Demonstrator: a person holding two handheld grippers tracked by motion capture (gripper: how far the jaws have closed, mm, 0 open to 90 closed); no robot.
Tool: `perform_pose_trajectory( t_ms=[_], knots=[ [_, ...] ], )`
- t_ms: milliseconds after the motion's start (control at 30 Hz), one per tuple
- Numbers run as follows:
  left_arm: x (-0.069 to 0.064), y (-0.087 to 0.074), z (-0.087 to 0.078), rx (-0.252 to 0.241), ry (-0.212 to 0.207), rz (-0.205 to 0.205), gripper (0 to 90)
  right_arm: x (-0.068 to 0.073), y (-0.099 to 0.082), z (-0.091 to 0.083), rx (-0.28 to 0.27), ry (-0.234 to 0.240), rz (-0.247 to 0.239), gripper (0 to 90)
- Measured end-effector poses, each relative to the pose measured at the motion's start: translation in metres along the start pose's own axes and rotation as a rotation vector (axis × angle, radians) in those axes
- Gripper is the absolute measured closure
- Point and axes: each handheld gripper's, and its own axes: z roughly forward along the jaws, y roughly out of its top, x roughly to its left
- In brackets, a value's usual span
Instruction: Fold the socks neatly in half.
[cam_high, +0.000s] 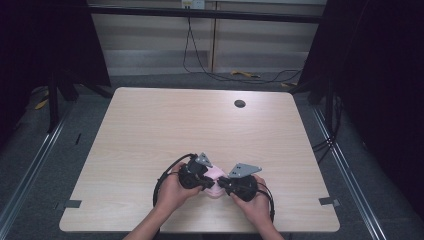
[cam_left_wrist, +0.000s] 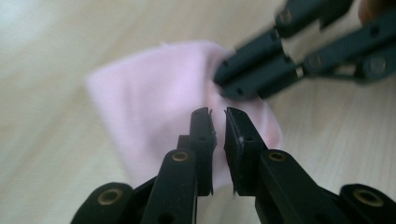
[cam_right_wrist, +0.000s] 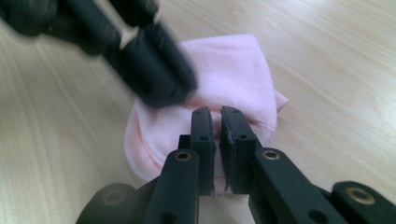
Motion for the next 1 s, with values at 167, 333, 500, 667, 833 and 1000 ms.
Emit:
perform_pose_trajectory(
  t_ms=[167, 333, 500, 667, 833, 1000],
  knots=[
    [0.004, 0.009, 0.005, -0.033, 0.016, 0.003, 78.0, 0.0, -0.001, 0.001, 0.005, 0.012, -0.002, 84.0],
    [0.01, 0.008, 0.019, 0.004, 0.035, 0.01, 82.0, 0.003, -0.002, 0.0, 0.01, 0.02, -0.007, 84.4],
    [0.011, 0.004, 0.016, 0.006, 0.069, 0.016, 84.9, 0.003, -0.005, -0.001, 0.014, 0.04, -0.003, 87.4],
    [0.011, 0.003, 0.014, 0.012, 0.087, 0.026, 85.7, 0.002, -0.006, -0.003, 0.024, 0.045, -0.003, 88.2],
    [0.012, 0.003, 0.011, -0.023, 0.064, -0.005, 83.3, 0.002, -0.005, -0.003, 0.026, 0.045, 0.001, 88.1],
    [0.018, 0.007, 0.008, -0.048, 0.056, -0.013, 82.5, 0.001, -0.007, -0.003, 0.02, 0.054, 0.018, 88.0]
  ],
)
